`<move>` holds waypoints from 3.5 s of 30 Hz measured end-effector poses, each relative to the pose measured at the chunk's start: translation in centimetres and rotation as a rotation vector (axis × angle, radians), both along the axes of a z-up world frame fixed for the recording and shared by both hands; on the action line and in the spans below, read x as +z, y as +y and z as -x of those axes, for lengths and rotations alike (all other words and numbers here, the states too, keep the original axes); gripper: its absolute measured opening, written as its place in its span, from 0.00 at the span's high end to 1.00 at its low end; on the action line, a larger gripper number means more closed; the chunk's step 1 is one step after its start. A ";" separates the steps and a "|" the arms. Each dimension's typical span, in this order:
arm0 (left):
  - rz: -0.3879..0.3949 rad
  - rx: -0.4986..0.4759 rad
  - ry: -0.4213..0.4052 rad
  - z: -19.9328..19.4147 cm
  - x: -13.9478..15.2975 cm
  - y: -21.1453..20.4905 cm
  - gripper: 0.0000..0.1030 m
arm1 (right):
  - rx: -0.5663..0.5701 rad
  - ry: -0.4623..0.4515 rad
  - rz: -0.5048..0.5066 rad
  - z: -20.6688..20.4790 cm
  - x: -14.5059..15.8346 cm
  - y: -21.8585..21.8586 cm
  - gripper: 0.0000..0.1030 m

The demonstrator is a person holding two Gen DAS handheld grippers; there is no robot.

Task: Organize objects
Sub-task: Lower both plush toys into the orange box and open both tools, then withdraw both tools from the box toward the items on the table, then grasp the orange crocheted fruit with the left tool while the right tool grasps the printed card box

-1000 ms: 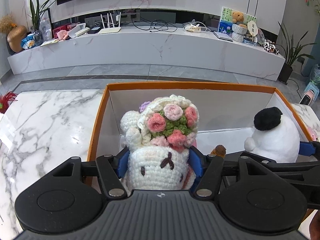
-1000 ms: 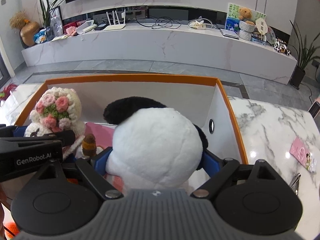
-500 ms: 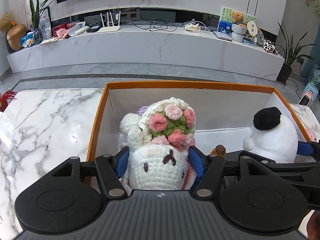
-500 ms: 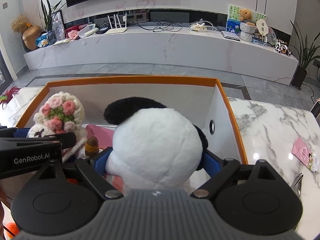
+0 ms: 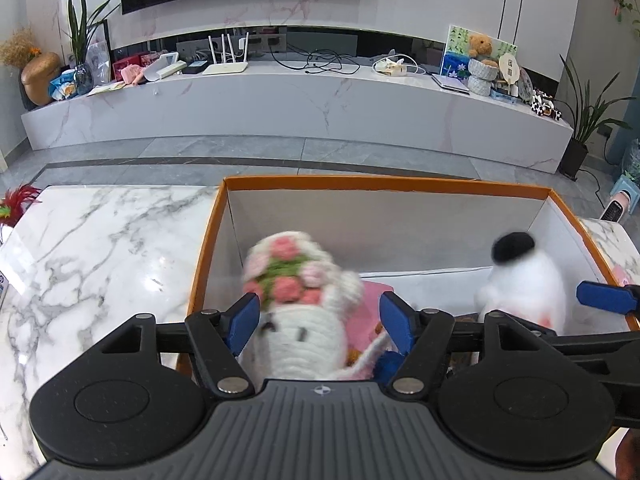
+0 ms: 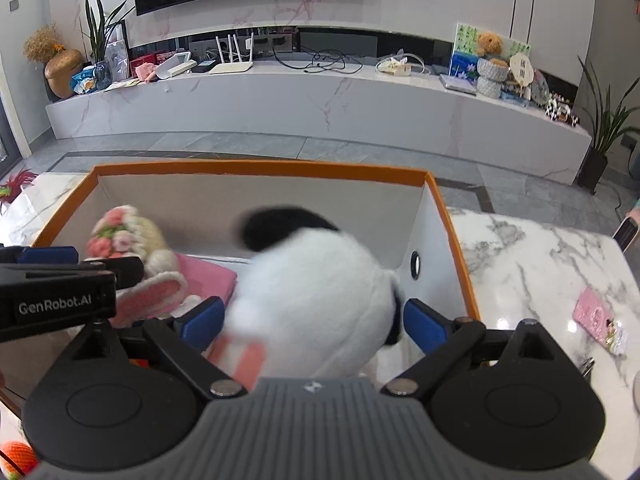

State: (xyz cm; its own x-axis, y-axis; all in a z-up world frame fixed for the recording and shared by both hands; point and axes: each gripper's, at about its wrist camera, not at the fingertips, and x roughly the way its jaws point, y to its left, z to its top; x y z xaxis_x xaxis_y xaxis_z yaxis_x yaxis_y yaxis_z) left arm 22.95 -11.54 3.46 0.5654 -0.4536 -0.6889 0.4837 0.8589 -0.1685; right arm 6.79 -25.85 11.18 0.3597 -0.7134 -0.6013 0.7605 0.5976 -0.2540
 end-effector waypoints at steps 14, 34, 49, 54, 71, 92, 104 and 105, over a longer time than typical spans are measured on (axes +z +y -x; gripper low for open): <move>0.025 -0.004 -0.047 0.5 0.9 0.2 0.23 | -0.006 -0.020 0.023 0.5 0.5 0.2 0.04; 0.019 -0.028 -0.087 3.3 3.2 1.7 0.23 | 0.006 -0.034 0.052 2.2 2.8 4.1 0.04; 0.021 -0.053 -0.144 8.3 5.8 8.8 0.21 | 0.047 -0.074 0.110 7.1 5.9 11.8 0.01; 0.016 -0.052 -0.093 9.0 4.6 11.8 0.21 | 0.033 -0.069 0.090 8.1 5.3 14.5 0.01; 0.040 -0.004 0.228 9.2 -5.6 16.0 0.20 | 0.068 -0.063 -0.124 11.3 -1.9 19.3 0.01; 0.048 0.005 0.323 7.9 -8.1 14.0 0.20 | -0.103 -0.025 -0.318 9.3 -9.5 17.9 0.01; 0.021 0.013 0.314 7.9 -8.2 14.4 0.20 | -0.014 0.157 -0.276 10.1 -10.6 19.0 0.02; 0.023 0.016 0.318 7.9 -8.2 14.4 0.20 | -0.012 0.170 -0.274 10.5 -10.5 18.9 0.02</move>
